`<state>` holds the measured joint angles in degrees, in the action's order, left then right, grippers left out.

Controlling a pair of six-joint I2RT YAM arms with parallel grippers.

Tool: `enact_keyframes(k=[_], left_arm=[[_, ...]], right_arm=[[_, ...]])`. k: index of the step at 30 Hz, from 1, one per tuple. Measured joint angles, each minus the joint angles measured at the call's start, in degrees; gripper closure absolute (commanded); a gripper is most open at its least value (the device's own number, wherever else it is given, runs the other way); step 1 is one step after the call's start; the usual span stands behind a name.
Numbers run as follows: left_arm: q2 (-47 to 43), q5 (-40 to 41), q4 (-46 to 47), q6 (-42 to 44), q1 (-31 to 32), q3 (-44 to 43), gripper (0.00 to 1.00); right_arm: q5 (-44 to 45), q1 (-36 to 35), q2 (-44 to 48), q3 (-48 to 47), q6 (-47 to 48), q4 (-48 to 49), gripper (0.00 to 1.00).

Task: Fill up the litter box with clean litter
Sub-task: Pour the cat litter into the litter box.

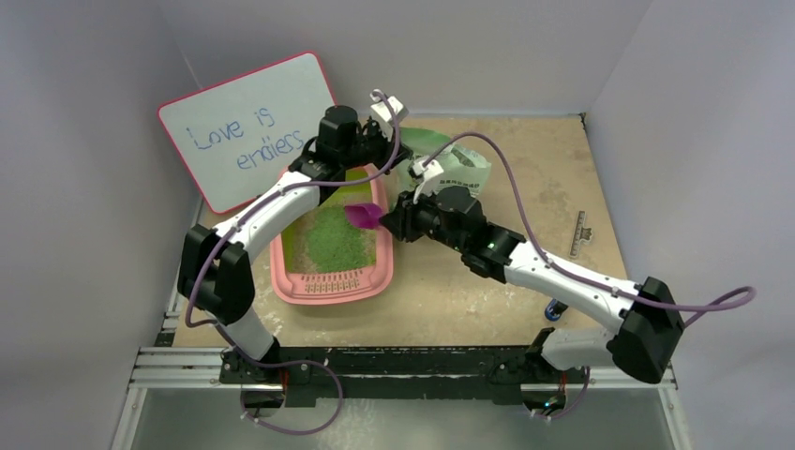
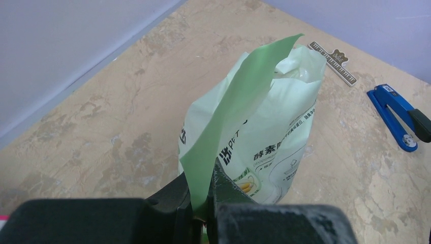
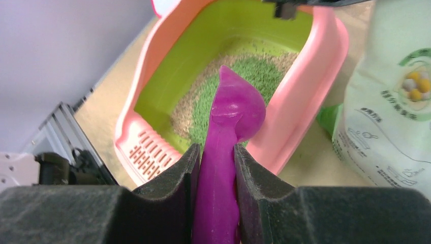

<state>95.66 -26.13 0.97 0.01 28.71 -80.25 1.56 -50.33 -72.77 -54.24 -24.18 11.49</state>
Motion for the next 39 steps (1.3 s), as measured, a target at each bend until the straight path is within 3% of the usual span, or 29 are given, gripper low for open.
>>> enact_keyframes(k=[11,17,32,39], left_arm=[[1.5,0.0,-1.3,-2.0,-0.6,-2.1,1.0],[1.5,0.0,-1.3,-2.4,-0.6,-2.1,1.0],[1.5,0.1,-1.3,-2.4,-0.8,-2.1,1.0],[1.7,0.0,-1.4,-2.4,-2.1,-2.1,1.0]], right_arm=[[1.4,-6.8,-13.7,-7.5,10.8,-5.2,1.0],[3.8,-8.3,-21.5,-12.5,11.7,-5.0,1.0],[23.7,-9.9,-30.4,-18.8,10.7,-3.7,1.0],[22.5,-9.7,-33.9,-21.3,9.9,-0.6,1.0]])
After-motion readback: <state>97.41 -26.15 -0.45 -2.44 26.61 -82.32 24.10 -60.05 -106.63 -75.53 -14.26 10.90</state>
